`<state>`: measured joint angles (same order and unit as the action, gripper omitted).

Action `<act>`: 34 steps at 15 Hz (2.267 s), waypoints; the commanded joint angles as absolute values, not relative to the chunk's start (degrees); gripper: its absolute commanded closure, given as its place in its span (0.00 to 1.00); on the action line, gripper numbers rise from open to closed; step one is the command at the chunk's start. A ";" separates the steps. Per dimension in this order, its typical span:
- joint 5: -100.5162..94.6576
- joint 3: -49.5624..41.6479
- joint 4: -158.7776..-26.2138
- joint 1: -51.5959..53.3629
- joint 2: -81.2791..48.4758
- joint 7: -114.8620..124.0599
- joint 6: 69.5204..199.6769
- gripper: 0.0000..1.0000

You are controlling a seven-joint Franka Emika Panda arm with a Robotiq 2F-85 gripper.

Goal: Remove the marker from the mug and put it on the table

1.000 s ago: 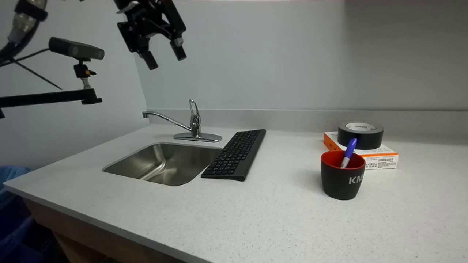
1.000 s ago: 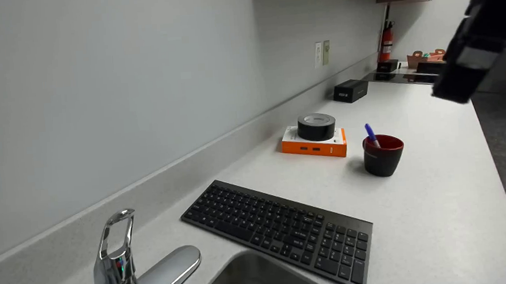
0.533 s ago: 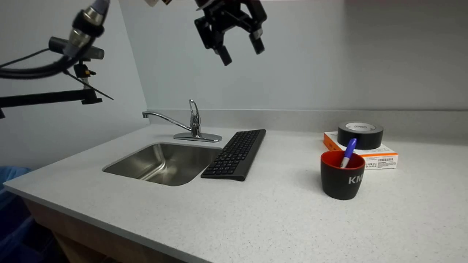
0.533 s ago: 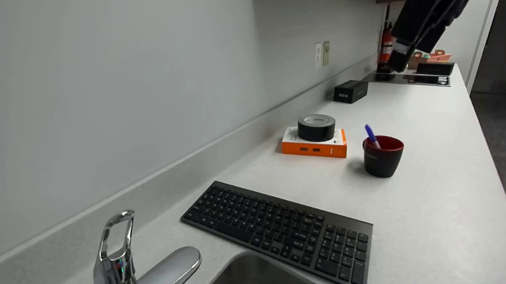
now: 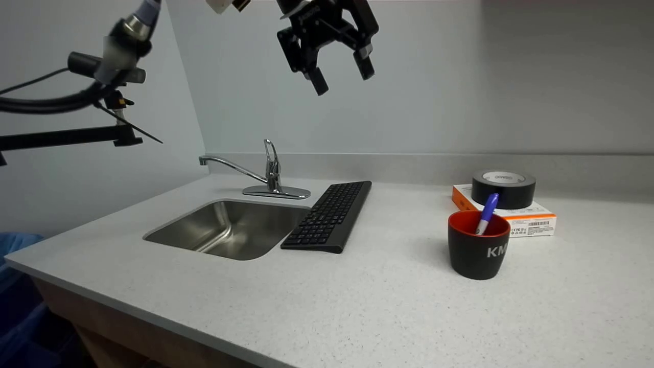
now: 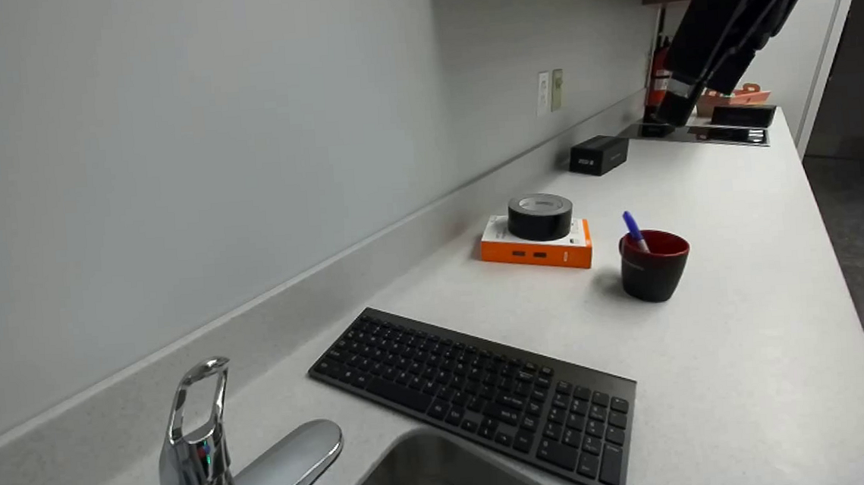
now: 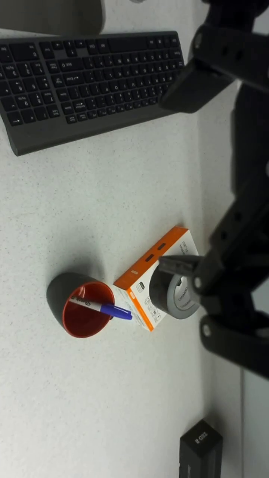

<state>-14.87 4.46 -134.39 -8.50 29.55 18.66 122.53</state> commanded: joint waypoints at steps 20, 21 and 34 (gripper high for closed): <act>-23.23 -5.47 -133.56 -19.65 10.64 30.97 141.83 0.00; -23.27 -5.51 -133.39 -19.55 10.15 31.19 141.83 0.00; -31.72 -6.83 -134.09 -19.75 3.05 39.56 153.00 0.00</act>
